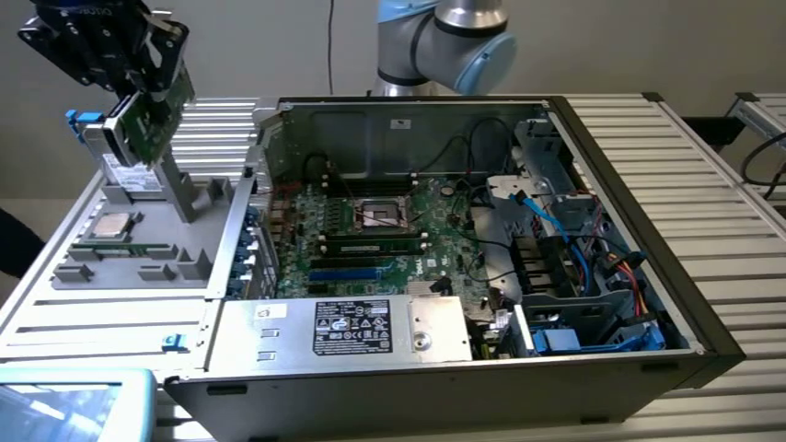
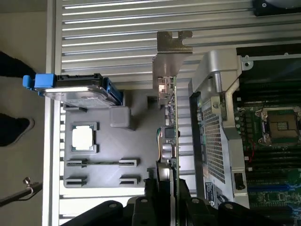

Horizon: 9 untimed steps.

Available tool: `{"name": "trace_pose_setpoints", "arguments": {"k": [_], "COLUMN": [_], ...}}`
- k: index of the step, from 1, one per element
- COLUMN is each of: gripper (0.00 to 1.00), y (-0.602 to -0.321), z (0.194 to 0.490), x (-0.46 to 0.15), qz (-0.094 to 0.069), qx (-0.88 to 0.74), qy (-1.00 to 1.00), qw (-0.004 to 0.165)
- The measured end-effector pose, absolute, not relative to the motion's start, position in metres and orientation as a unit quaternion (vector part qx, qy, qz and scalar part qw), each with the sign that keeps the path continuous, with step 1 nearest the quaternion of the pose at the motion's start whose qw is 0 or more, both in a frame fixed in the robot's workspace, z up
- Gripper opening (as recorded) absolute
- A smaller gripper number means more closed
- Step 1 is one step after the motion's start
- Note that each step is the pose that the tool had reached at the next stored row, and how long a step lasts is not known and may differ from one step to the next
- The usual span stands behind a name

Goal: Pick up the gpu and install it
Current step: 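Pick up the gpu and move the gpu toward the slot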

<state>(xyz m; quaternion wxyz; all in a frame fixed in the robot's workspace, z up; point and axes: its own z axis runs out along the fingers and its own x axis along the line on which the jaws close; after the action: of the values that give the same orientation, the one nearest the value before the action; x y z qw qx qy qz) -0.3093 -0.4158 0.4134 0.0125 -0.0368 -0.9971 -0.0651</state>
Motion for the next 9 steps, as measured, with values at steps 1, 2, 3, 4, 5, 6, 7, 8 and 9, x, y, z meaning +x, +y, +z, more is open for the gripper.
{"name": "trace_pose_setpoints", "arguments": {"k": [1, 2, 3, 4, 5, 6, 7, 8, 9], "gripper": [0.29, 0.29, 0.29, 0.29, 0.29, 0.29, 0.29, 0.29, 0.29], "y": [-0.417, -0.419, -0.420, -0.421, -0.423, -0.424, -0.426, -0.427, -0.428], "z": [0.416, 0.418, 0.420, 0.422, 0.424, 0.425, 0.427, 0.428, 0.428], "x": [-0.305, -0.302, -0.298, -0.294, -0.290, -0.286, -0.282, -0.277, -0.272], "qz": [-0.065, -0.065, -0.065, -0.065, -0.065, -0.065, -0.065, -0.065, -0.065], "qx": [-0.037, -0.037, -0.037, -0.037, -0.037, -0.037, -0.037, -0.037, -0.037], "qy": [-0.997, -0.997, -0.997, -0.997, -0.997, -0.997, -0.997, -0.997, -0.997], "qw": [0.013, 0.013, 0.013, 0.013, 0.013, 0.013, 0.013, 0.013, 0.013]}}
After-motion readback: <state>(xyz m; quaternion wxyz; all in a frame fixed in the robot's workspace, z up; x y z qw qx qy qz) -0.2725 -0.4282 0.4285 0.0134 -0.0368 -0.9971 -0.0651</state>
